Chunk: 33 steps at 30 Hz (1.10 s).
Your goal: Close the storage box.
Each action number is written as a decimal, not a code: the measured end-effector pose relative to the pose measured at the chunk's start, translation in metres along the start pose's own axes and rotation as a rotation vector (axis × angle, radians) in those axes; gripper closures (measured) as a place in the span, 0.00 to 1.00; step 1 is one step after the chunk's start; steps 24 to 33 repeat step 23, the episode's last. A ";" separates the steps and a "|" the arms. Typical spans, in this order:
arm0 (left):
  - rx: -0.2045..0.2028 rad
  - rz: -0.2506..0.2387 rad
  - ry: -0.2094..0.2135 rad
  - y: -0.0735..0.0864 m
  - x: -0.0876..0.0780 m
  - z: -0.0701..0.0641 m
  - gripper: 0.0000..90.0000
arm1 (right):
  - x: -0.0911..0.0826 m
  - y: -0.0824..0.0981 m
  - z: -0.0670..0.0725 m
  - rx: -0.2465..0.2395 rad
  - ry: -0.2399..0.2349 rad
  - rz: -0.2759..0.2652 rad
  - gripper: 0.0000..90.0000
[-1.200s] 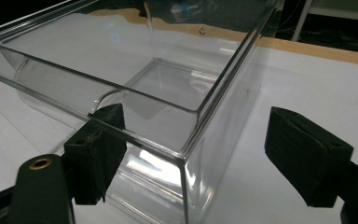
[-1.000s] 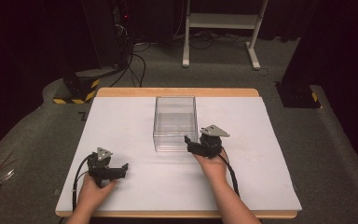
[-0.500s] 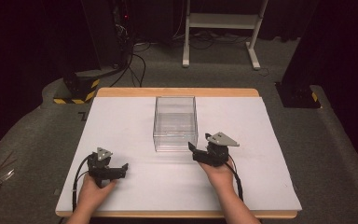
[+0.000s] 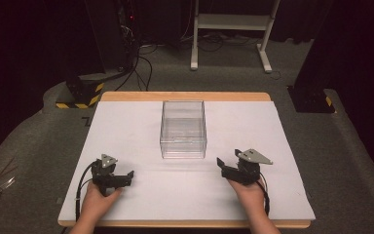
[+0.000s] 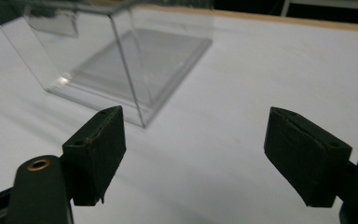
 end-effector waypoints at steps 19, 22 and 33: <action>0.001 0.000 0.000 0.000 0.000 0.000 0.01 | -0.013 0.060 -0.044 -0.058 0.120 0.282 0.18; 0.000 0.000 0.000 0.000 0.000 0.000 0.01 | -0.013 0.060 -0.045 -0.054 0.131 0.283 0.16; 0.000 0.000 0.000 0.000 0.000 0.000 0.01 | -0.013 0.060 -0.046 -0.054 0.136 0.281 0.16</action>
Point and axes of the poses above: each handheld gripper's, and its own axes: x roughly forward along the jaws, y roughly out of its underside, z roughly to its left, the point moved 10 cm from there along x, roughly forward along the jaws, and after that the axes turned 12 degrees about -z, right-handed, at the moved point
